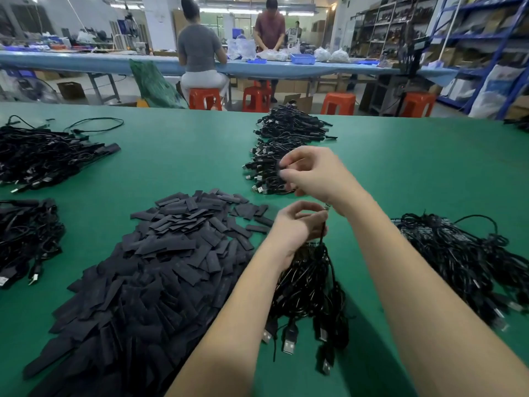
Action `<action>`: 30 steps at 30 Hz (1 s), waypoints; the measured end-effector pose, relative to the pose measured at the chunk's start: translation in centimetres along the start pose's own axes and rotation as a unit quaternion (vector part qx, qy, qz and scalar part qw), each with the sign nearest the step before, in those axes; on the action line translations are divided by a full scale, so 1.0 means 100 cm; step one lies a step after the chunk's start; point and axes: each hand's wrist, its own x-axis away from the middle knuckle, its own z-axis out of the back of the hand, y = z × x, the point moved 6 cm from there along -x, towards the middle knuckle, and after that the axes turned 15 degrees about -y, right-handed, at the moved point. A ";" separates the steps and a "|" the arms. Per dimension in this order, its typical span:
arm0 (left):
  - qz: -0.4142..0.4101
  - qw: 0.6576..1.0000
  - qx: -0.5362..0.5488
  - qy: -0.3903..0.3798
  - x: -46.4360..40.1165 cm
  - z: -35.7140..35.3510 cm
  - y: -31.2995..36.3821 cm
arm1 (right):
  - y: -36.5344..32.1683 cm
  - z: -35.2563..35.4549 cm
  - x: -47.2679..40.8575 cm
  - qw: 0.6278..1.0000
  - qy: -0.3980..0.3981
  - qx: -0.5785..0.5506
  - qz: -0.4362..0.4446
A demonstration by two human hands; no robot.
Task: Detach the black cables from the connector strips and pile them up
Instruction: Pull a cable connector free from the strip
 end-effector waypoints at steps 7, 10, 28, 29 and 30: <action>0.013 0.998 0.063 -0.022 0.002 0.004 0.003 | 0.083 0.054 0.080 0.961 0.228 -0.148 -0.052; 0.019 0.994 0.098 -0.038 0.002 0.004 0.005 | 0.106 0.047 0.090 0.944 0.277 -0.166 -0.064; 0.039 0.995 0.065 -0.060 0.008 0.005 0.027 | 0.109 0.024 0.079 0.866 0.136 -0.479 0.043; 0.041 0.996 0.057 -0.063 0.008 0.005 0.028 | 0.109 0.025 0.079 0.865 0.141 -0.480 0.046; 0.043 0.996 0.047 -0.065 0.008 0.005 0.028 | 0.108 0.026 0.080 0.863 0.143 -0.481 0.050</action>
